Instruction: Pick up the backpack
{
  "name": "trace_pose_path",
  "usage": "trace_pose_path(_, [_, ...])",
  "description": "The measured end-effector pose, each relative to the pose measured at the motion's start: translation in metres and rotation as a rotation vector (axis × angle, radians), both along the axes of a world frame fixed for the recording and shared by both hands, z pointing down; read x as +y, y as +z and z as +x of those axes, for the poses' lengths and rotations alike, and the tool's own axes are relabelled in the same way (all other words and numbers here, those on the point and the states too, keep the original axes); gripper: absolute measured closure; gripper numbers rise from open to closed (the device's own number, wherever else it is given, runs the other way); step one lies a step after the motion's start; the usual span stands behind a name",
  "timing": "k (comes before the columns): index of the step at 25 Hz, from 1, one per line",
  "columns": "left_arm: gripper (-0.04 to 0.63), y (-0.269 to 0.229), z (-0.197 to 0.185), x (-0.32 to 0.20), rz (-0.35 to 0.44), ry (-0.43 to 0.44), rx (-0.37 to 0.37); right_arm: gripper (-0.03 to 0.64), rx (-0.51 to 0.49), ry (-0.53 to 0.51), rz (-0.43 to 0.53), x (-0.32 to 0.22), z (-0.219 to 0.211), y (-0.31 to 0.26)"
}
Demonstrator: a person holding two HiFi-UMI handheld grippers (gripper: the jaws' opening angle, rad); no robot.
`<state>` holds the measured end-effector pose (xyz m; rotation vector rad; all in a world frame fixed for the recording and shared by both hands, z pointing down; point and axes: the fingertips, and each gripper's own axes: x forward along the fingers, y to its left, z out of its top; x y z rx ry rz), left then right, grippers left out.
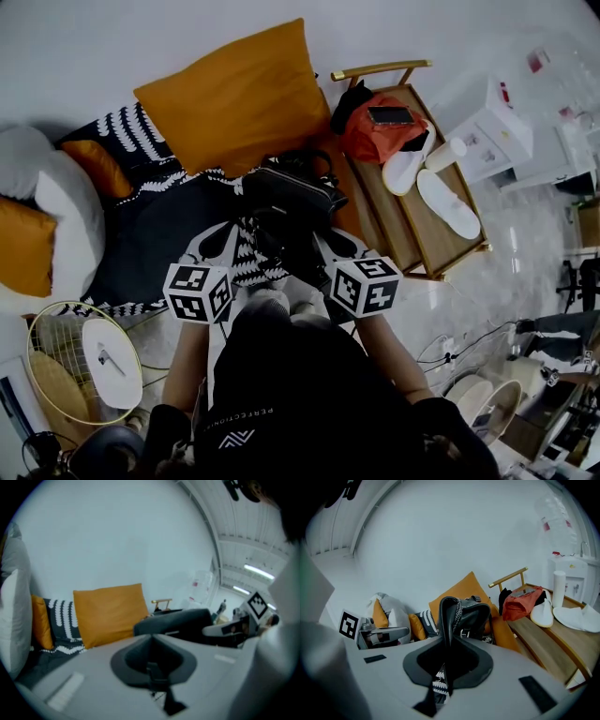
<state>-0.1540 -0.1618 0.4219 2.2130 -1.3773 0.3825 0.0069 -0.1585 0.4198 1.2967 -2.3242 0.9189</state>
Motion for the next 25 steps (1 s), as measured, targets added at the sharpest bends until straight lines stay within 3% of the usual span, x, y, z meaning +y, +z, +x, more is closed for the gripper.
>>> trace_pose_path(25, [0.578,-0.058,-0.001,-0.002,0.109,-0.066,0.027,0.589,-0.035,-0.009,0.128,-0.001,0.012,-0.070])
